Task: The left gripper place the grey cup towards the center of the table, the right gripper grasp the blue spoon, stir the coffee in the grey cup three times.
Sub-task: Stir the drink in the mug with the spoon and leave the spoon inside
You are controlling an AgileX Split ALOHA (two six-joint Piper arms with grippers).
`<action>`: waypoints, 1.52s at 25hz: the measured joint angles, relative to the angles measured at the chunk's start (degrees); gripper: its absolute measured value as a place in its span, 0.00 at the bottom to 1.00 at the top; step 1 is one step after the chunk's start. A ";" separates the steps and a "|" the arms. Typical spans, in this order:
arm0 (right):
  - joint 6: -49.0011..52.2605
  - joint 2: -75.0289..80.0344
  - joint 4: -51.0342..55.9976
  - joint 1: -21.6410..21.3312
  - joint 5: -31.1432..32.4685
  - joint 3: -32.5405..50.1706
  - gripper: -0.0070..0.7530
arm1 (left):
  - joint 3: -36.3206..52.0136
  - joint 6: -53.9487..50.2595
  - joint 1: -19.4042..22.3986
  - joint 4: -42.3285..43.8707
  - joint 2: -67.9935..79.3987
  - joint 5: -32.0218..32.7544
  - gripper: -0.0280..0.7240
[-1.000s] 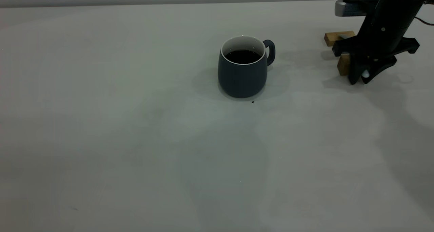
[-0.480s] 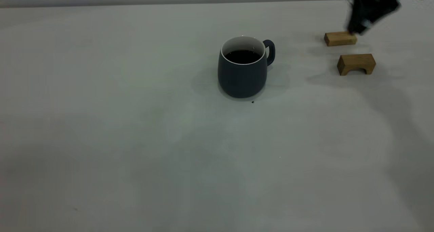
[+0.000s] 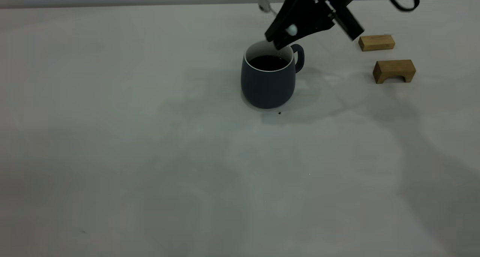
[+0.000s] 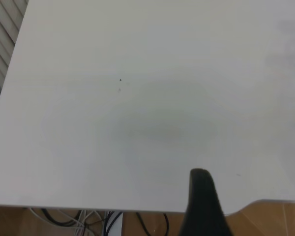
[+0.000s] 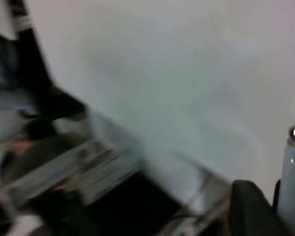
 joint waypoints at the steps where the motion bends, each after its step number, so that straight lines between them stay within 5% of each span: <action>1: 0.76 0.23 1.27 -0.14 0.78 0.00 0.15 | 0.00 0.00 0.00 0.00 0.00 0.00 0.82; 12: 7.21 0.34 19.63 -2.42 2.77 0.00 0.15 | 0.00 0.00 0.00 0.00 0.00 0.00 0.82; 26: 60.98 0.34 27.02 -2.74 2.72 0.00 0.15 | 0.00 0.00 0.00 0.00 0.00 0.00 0.82; 38: 61.64 10.90 30.89 -2.85 2.52 0.00 0.15 | 0.00 0.00 0.00 0.00 0.00 0.00 0.82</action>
